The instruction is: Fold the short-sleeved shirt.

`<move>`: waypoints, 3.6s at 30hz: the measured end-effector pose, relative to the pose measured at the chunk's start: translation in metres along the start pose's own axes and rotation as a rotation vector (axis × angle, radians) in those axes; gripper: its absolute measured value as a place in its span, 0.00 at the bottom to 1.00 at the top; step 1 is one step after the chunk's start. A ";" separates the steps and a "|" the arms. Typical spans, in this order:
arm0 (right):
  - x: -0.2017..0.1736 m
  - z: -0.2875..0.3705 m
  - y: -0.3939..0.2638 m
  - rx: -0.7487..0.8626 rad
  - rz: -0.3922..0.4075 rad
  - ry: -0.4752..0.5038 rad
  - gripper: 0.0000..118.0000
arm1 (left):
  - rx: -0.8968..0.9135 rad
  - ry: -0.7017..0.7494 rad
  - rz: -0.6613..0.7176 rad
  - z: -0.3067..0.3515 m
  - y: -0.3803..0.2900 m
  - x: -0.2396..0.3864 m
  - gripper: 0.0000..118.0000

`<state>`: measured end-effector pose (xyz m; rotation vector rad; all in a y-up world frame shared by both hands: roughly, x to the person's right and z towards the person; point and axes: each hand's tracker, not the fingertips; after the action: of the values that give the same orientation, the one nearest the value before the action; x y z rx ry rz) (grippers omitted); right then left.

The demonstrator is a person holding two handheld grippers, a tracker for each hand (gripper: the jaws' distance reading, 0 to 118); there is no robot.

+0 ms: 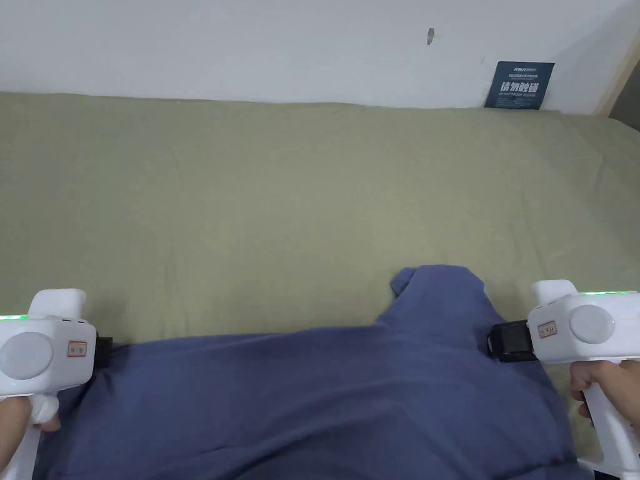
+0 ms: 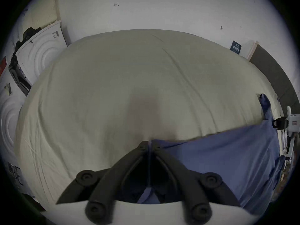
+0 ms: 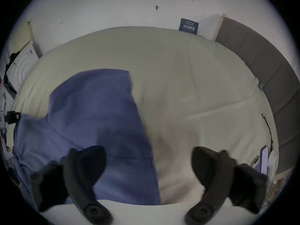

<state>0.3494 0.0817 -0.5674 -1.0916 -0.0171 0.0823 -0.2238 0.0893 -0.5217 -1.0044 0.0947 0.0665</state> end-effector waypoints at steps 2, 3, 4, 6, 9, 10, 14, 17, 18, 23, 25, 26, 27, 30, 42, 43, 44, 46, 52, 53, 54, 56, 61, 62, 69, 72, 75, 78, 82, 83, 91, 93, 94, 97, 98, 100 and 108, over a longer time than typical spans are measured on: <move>0.010 -0.002 0.000 0.021 -0.024 0.030 0.78 | 0.006 0.010 -0.005 0.003 -0.001 0.004 0.02; 0.011 0.004 0.000 0.042 -0.024 0.042 0.67 | 0.007 0.012 -0.009 0.005 -0.001 0.004 0.02; 0.010 0.014 -0.002 0.091 -0.014 0.063 0.42 | 0.009 0.014 -0.013 0.008 0.000 0.004 0.02; 0.009 0.036 -0.006 0.143 0.002 0.042 0.02 | 0.020 0.010 -0.014 0.018 -0.001 0.001 0.02; 0.012 0.074 -0.016 0.181 0.010 0.079 0.02 | 0.070 0.000 0.004 0.049 -0.005 -0.005 0.02; 0.013 0.077 -0.018 0.200 0.007 0.085 0.02 | 0.087 -0.011 0.010 0.062 -0.007 -0.008 0.02; 0.016 0.133 -0.048 0.286 -0.001 0.110 0.02 | 0.149 -0.023 -0.010 0.115 -0.025 -0.020 0.02; 0.013 0.173 -0.084 0.334 0.008 0.125 0.02 | 0.186 -0.042 -0.013 0.153 -0.052 -0.028 0.02; 0.019 0.183 -0.095 0.341 -0.004 0.145 0.02 | 0.200 -0.047 -0.012 0.164 -0.064 -0.031 0.02; 0.020 0.220 -0.163 0.379 0.009 0.148 0.02 | 0.230 -0.067 -0.018 0.202 -0.124 -0.040 0.02; 0.017 0.228 -0.192 0.377 0.015 0.150 0.02 | 0.229 -0.065 -0.020 0.208 -0.148 -0.042 0.02; 0.018 0.228 -0.203 0.376 0.018 0.153 0.02 | 0.226 -0.067 -0.020 0.209 -0.157 -0.043 0.02; 0.018 0.227 -0.216 0.373 0.021 0.153 0.02 | 0.218 -0.064 -0.017 0.208 -0.169 -0.044 0.02; 0.017 0.216 -0.243 0.329 0.005 0.151 0.02 | 0.197 -0.073 0.006 0.202 -0.195 -0.047 0.02; 0.015 0.176 -0.276 0.217 -0.006 0.119 0.16 | 0.119 -0.068 0.039 0.183 -0.220 -0.049 0.32; 0.013 0.180 -0.275 0.220 -0.024 0.059 0.44 | 0.120 -0.038 0.027 0.184 -0.218 -0.046 0.69; 0.011 0.181 -0.273 0.220 -0.021 0.044 0.90 | 0.120 -0.032 0.015 0.185 -0.217 -0.045 1.00; 0.005 0.194 -0.270 0.388 -0.031 0.058 0.93 | 0.210 -0.006 0.003 0.198 -0.214 -0.038 0.99; -0.070 0.228 -0.244 0.439 -0.006 0.116 0.92 | 0.267 -0.001 -0.034 0.217 -0.197 -0.012 0.94; -0.085 0.232 -0.244 0.483 -0.015 0.130 0.85 | 0.282 -0.013 -0.035 0.219 -0.197 -0.009 0.89; -0.096 0.228 -0.242 0.516 -0.026 0.149 0.72 | 0.288 -0.016 -0.037 0.219 -0.196 -0.004 0.79; -0.124 0.228 -0.239 0.562 -0.045 0.152 0.19 | 0.282 -0.029 -0.055 0.214 -0.193 0.003 0.14; -0.172 0.223 -0.234 0.624 -0.009 0.105 0.00 | 0.251 -0.157 0.035 0.210 -0.182 -0.016 0.00; -0.175 0.223 -0.232 0.629 -0.001 0.106 0.00 | 0.241 -0.178 0.061 0.208 -0.180 -0.024 0.00; -0.204 0.231 -0.235 0.713 0.064 0.017 0.00 | 0.010 -0.428 0.202 0.176 -0.146 -0.109 0.00; -0.216 0.233 -0.235 0.730 0.091 0.003 0.00 | -0.104 -0.550 0.263 0.155 -0.144 -0.137 0.00; -0.224 0.232 -0.233 0.731 0.095 0.016 0.00 | -0.174 -0.641 0.295 0.139 -0.147 -0.156 0.00; -0.229 0.229 -0.231 0.718 0.094 0.028 0.00 | -0.196 -0.655 0.307 0.129 -0.153 -0.163 0.00; -0.233 0.228 -0.228 0.709 0.097 0.041 0.00 | -0.219 -0.754 0.385 0.118 -0.161 -0.168 0.10; -0.234 0.228 -0.227 0.706 0.100 0.044 0.00 | -0.226 -0.771 0.395 0.116 -0.162 -0.169 0.32; -0.235 0.228 -0.229 0.696 0.096 0.053 0.00 | -0.299 -0.883 0.462 0.075 -0.178 -0.150 0.96; -0.235 0.229 -0.229 0.701 0.092 0.052 0.00 | -0.288 -0.898 0.459 0.072 -0.177 -0.142 0.96; -0.235 0.229 -0.229 0.701 0.091 0.052 0.00 | -0.285 -0.911 0.455 0.071 -0.177 -0.138 0.96; -0.236 0.229 -0.228 0.702 0.096 0.061 0.00 | -0.295 -0.924 0.473 0.071 -0.180 -0.123 0.95; -0.236 0.229 -0.228 0.701 0.096 0.063 0.00 | -0.286 -0.914 0.469 0.073 -0.181 -0.120 0.92; -0.234 0.231 -0.228 0.700 0.092 0.068 0.00 | -0.267 -0.860 0.455 0.079 -0.179 -0.117 0.63; -0.216 0.247 -0.225 0.719 0.085 0.071 0.00 | -0.197 -0.715 0.557 0.109 -0.187 -0.138 0.09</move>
<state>0.1334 0.1805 -0.2483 -0.3753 0.1157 0.1147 -0.3372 0.0796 -0.2920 -1.0740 -0.2952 0.9501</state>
